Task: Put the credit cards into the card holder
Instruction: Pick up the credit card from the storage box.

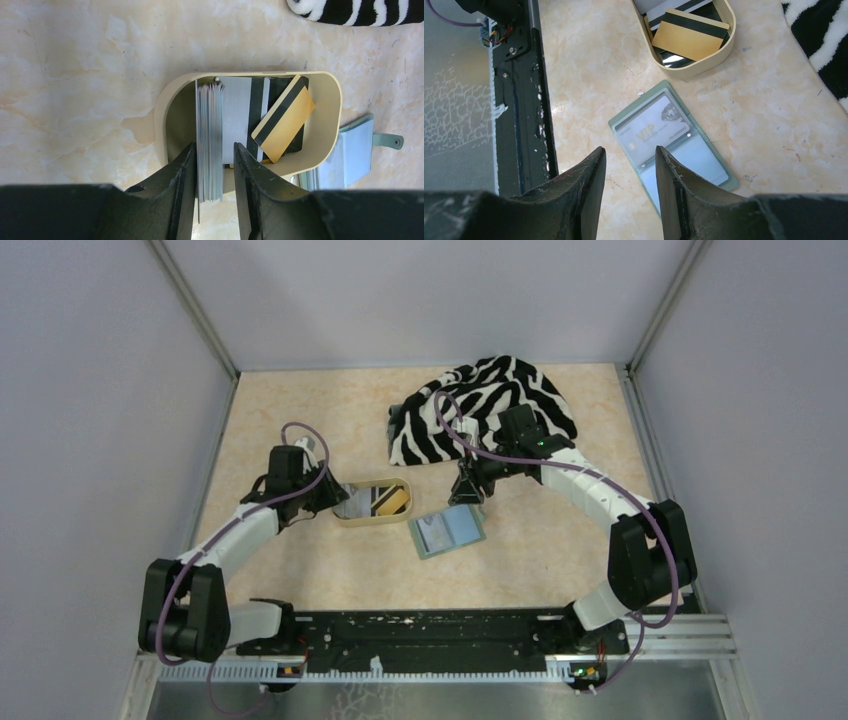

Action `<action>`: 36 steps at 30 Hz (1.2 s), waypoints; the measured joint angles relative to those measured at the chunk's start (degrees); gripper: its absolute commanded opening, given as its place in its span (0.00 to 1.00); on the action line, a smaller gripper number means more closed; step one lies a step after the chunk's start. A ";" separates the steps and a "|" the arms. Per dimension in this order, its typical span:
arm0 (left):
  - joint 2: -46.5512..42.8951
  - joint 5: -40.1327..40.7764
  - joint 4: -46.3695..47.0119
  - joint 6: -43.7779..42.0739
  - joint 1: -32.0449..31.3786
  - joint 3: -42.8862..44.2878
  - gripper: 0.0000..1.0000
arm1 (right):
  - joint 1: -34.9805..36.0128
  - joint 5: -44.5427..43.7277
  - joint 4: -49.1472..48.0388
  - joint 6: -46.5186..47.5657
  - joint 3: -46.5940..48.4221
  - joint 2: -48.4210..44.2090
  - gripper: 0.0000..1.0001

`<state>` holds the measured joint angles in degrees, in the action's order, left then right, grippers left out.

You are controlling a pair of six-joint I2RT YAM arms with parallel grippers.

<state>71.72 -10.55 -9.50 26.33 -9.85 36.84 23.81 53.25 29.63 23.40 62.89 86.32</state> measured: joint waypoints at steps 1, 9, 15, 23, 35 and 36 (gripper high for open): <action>0.00 0.02 0.00 0.00 0.02 0.00 0.37 | 0.00 0.02 0.00 0.00 0.00 0.00 0.41; -0.74 0.72 -0.33 0.26 0.42 0.00 0.30 | 0.00 0.04 0.00 0.00 0.00 0.00 0.41; -0.94 1.81 -1.27 0.68 0.59 0.00 0.19 | 0.00 0.24 0.00 0.00 0.00 0.00 0.41; -0.96 3.76 -2.69 0.87 0.61 0.00 0.07 | 0.00 0.42 0.00 0.00 0.00 0.00 0.41; -3.61 6.12 -5.44 0.94 0.61 0.52 0.00 | 0.00 0.42 0.00 0.00 -0.02 0.00 0.41; -3.85 6.49 -6.23 0.90 0.61 1.03 0.00 | 0.00 0.44 0.00 0.00 -0.02 0.00 0.41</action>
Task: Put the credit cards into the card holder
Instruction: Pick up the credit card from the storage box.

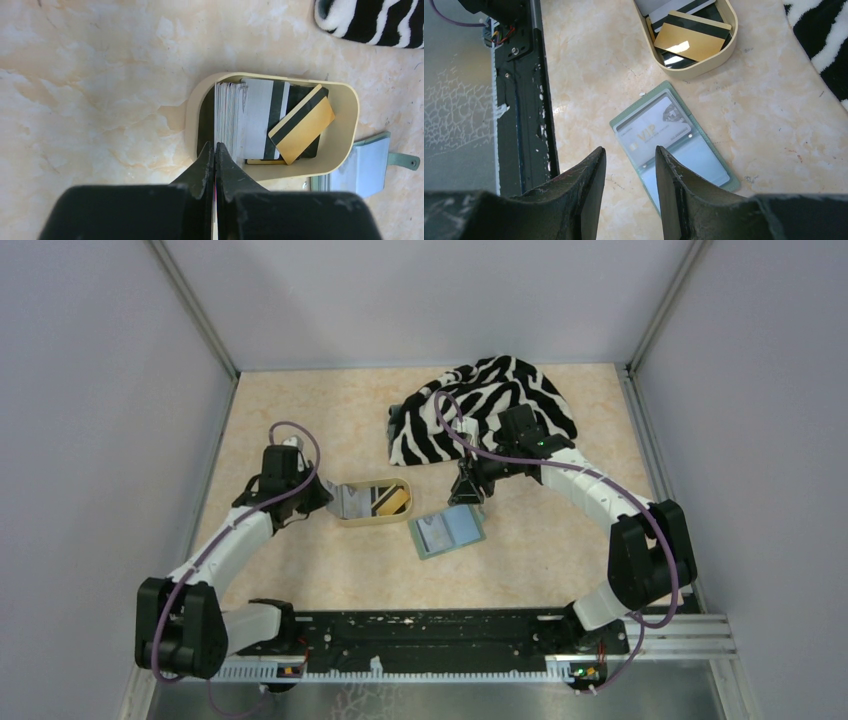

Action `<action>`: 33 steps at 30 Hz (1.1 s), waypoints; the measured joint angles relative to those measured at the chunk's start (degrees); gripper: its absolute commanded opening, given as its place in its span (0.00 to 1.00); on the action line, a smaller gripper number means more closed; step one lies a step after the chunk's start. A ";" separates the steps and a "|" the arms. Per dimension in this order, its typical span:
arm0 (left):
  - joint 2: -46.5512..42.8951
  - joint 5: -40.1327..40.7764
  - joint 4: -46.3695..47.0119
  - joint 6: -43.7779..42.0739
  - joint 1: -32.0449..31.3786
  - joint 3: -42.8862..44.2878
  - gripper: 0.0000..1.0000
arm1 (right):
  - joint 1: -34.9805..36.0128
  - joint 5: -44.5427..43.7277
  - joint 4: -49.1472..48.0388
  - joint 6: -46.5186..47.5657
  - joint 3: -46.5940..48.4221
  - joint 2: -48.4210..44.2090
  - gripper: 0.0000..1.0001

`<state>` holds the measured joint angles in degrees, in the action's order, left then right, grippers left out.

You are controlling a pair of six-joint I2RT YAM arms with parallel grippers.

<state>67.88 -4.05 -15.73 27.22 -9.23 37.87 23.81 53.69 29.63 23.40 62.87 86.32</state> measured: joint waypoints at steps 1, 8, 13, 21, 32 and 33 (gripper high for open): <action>-0.37 0.31 -0.63 -0.09 0.00 0.50 0.00 | 0.00 0.00 0.00 0.00 0.00 0.00 0.41; -6.60 1.90 -4.61 -0.55 0.00 2.78 0.00 | 0.00 0.11 -0.02 0.20 -0.26 -0.02 0.41; -15.19 -2.21 -4.11 -0.83 0.02 2.56 0.00 | -0.07 0.66 -0.33 0.68 -0.87 -0.04 0.41; -26.16 -24.13 25.53 9.77 -0.11 -14.95 0.00 | -0.09 4.22 -2.82 1.01 -3.93 -1.86 0.45; -24.15 -20.39 60.37 17.64 -22.32 -27.58 0.00 | 0.02 13.27 -20.94 -13.62 -12.15 -5.14 0.51; -22.51 -18.73 63.95 17.29 -24.72 -27.74 0.00 | 0.02 13.97 -23.87 -16.41 -13.07 -5.38 0.52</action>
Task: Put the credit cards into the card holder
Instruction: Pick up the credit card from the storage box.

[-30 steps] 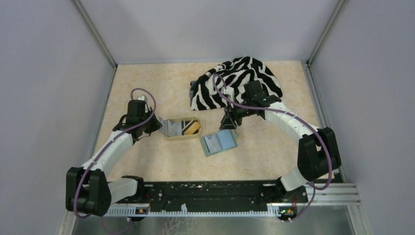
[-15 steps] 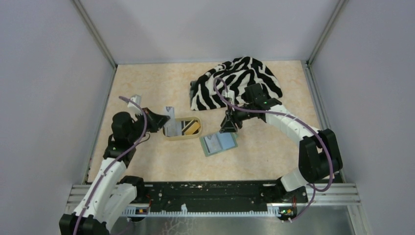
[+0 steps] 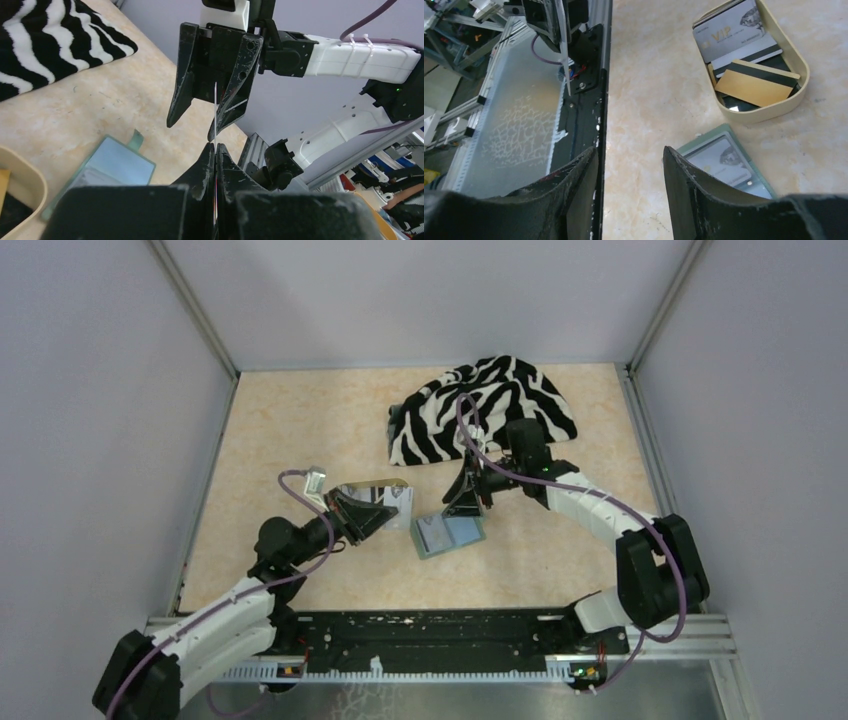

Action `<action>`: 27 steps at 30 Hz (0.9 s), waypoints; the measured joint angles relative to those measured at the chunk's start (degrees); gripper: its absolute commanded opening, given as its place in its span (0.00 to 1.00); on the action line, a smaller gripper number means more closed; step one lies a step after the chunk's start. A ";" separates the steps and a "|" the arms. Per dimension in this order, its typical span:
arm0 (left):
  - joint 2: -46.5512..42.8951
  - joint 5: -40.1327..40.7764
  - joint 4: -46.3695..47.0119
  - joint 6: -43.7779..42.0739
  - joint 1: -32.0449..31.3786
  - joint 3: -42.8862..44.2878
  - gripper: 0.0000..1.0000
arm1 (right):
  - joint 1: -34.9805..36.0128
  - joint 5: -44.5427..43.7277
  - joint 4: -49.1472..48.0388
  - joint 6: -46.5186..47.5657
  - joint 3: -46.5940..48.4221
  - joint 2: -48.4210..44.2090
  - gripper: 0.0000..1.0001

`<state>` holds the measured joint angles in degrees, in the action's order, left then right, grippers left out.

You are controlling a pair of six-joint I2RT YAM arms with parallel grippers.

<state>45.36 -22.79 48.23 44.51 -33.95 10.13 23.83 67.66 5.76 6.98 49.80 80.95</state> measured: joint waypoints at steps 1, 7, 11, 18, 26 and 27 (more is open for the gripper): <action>1.99 1.57 3.52 -0.35 -1.86 -0.11 0.00 | 0.00 0.70 -3.28 -2.97 -1.07 -0.35 0.52; 14.10 7.93 15.67 -1.57 -8.90 -0.07 0.00 | 0.00 3.91 -20.31 -18.27 -5.40 -2.36 0.56; 18.01 10.45 18.95 -2.73 -11.91 1.05 0.00 | 0.00 4.72 -28.92 -25.29 -6.51 -3.45 0.56; 21.59 12.33 23.28 -3.82 -14.21 3.58 0.00 | 0.00 4.04 -39.69 -34.62 -8.52 -3.74 0.48; 24.57 12.44 25.29 -3.82 -14.82 4.11 0.00 | 0.00 2.56 -49.81 -44.15 -11.30 -3.87 0.13; 24.90 12.28 25.53 -3.82 -14.82 4.33 0.00 | 0.00 2.43 -50.56 -44.83 -11.30 -3.93 0.07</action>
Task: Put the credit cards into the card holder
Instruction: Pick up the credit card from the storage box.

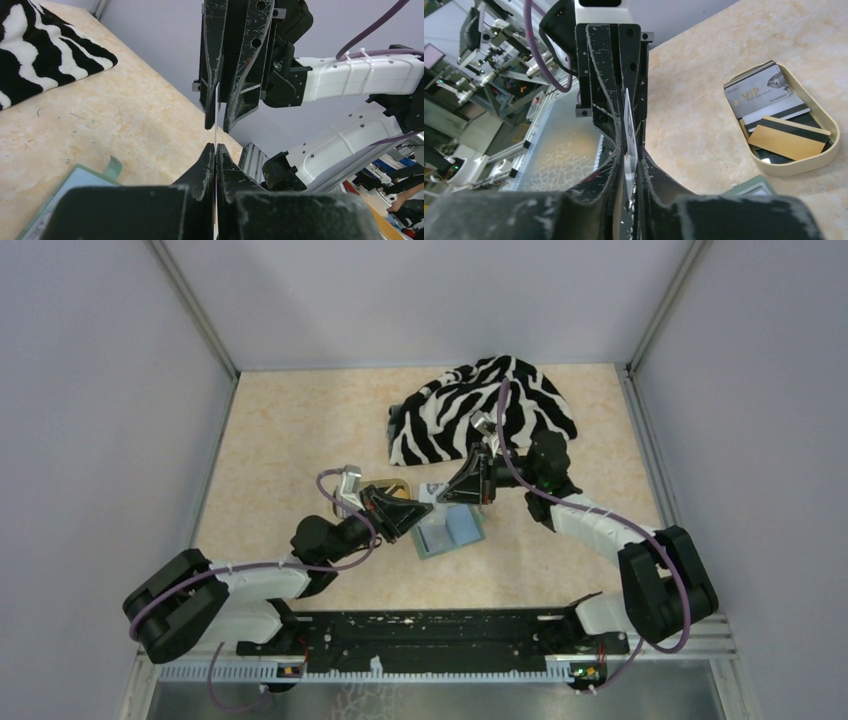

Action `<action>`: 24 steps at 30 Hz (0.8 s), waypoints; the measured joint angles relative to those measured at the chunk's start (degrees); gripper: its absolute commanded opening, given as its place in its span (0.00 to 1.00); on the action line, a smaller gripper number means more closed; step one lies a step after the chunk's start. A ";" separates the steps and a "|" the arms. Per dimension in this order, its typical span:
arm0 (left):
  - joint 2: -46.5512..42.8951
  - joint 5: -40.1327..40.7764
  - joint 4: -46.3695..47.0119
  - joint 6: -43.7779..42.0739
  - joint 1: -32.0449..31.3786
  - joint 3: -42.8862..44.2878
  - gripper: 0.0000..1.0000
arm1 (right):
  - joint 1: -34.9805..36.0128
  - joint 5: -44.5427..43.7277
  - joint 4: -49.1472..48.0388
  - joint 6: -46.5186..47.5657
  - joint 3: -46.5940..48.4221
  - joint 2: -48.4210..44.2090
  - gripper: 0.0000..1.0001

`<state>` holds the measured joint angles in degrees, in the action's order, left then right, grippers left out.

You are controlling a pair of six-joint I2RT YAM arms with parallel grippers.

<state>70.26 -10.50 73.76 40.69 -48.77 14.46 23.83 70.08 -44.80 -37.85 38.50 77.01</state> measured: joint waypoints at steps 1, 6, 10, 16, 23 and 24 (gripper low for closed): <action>0.35 -0.07 0.17 0.02 0.00 0.22 0.00 | 0.00 -0.04 -0.55 -0.50 0.00 -0.04 0.02; 1.64 -0.94 0.76 -0.33 0.00 0.85 0.51 | 0.00 0.61 -0.35 -0.61 0.20 -0.04 0.00; -0.57 -3.08 -2.99 -2.93 0.09 0.83 0.79 | -0.02 3.72 15.91 11.43 5.70 0.04 0.00; -11.89 -5.97 -21.57 -10.34 0.17 2.29 0.77 | 0.00 5.57 35.56 29.05 12.09 -0.02 0.00; -12.13 -7.15 -31.45 -14.62 0.17 4.46 0.56 | 0.07 7.13 43.06 34.82 12.09 0.00 0.00; -11.13 -7.58 -31.54 -14.67 0.17 4.52 0.53 | 0.07 7.21 43.30 35.01 12.09 0.00 0.00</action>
<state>59.13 -18.09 42.22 26.02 -48.60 18.98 23.90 77.30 -1.50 -2.83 50.59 77.01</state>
